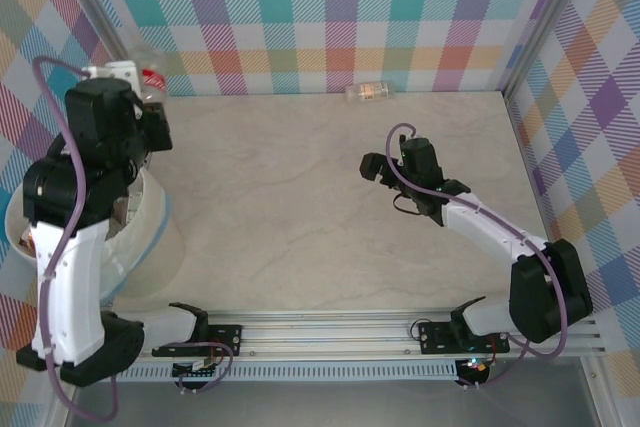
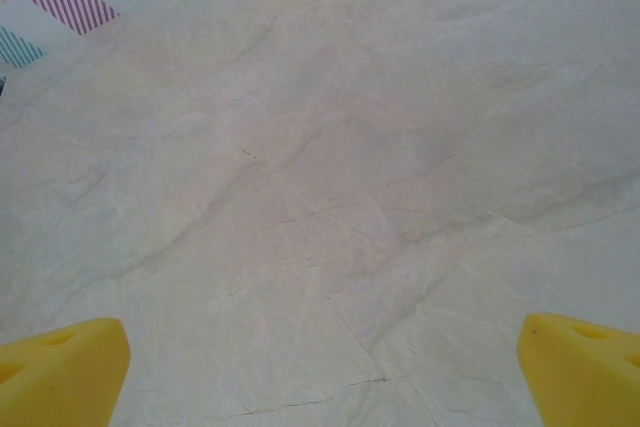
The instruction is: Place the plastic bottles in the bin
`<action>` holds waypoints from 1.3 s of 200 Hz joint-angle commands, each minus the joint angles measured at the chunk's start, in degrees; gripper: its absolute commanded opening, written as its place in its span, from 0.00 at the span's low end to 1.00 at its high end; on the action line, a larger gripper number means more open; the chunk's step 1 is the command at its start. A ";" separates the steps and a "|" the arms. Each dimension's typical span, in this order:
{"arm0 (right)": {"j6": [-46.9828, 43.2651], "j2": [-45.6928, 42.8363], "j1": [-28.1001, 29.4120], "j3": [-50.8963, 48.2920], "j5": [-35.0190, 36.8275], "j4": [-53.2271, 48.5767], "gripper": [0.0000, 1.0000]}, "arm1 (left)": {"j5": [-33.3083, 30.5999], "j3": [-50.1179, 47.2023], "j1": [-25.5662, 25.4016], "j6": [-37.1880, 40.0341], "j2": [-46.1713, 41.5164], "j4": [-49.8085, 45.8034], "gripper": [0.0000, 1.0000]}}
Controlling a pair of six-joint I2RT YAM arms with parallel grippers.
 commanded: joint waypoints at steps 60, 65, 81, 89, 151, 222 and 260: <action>-0.79 -0.71 -0.25 3.36 -0.96 -1.27 1.00 | -35.66 -24.83 5.69 -10.90 -11.11 -3.06 0.00; -0.97 -0.63 -0.24 3.58 -0.81 -1.53 1.00 | -36.34 -26.54 6.54 -11.24 -11.93 -2.37 0.00; -1.91 -0.02 -0.24 4.82 -0.33 -2.81 1.00 | -36.32 -30.86 9.97 -12.47 -13.70 -0.36 0.00; -2.53 0.35 -0.29 5.78 -0.23 -3.47 1.00 | -34.99 -32.47 11.94 -13.18 -14.44 0.13 0.00; -6.42 2.92 -0.34 11.03 -0.37 -7.05 1.00 | -21.24 -38.75 20.42 -12.36 -16.25 3.02 0.46; -8.49 6.90 -1.34 14.24 1.50 -5.96 1.00 | -9.13 -27.41 20.36 -9.13 -16.08 -1.53 1.00; -9.74 9.88 -3.05 13.95 1.24 1.92 1.00 | 5.10 -21.46 19.68 -9.73 -15.91 0.34 1.00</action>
